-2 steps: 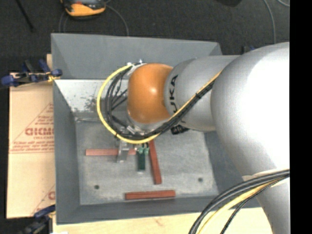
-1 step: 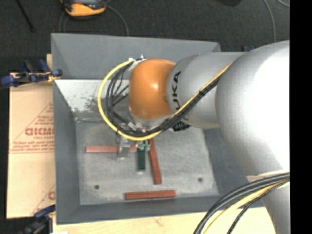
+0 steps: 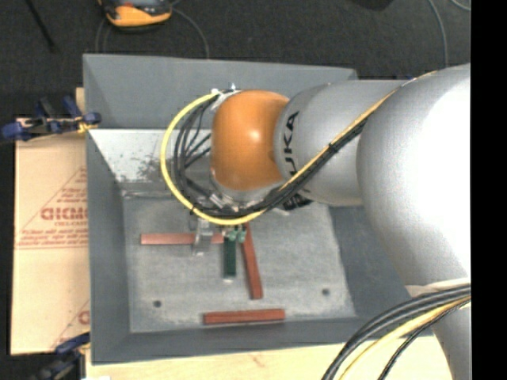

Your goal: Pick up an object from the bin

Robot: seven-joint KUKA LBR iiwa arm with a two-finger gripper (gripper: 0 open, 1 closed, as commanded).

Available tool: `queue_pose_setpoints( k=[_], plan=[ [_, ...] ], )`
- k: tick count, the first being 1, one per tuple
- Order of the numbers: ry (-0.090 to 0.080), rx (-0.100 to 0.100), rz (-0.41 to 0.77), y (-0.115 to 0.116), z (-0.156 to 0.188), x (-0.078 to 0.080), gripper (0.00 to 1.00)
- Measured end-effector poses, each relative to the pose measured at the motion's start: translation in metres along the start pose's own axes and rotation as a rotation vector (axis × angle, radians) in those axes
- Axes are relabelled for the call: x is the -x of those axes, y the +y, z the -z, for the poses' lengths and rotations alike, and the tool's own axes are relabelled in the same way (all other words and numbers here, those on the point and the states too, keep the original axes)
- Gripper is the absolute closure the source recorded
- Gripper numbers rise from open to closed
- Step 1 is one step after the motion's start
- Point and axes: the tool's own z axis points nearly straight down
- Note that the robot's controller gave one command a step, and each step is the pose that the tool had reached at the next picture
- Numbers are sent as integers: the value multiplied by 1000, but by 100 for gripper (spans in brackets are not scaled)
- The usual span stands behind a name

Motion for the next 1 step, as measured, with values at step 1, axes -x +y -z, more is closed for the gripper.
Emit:
queue_pose_setpoints(
  k=[1],
  plan=[
    [-1, 0, -1, 0, 6, 0, 100]
  ],
)
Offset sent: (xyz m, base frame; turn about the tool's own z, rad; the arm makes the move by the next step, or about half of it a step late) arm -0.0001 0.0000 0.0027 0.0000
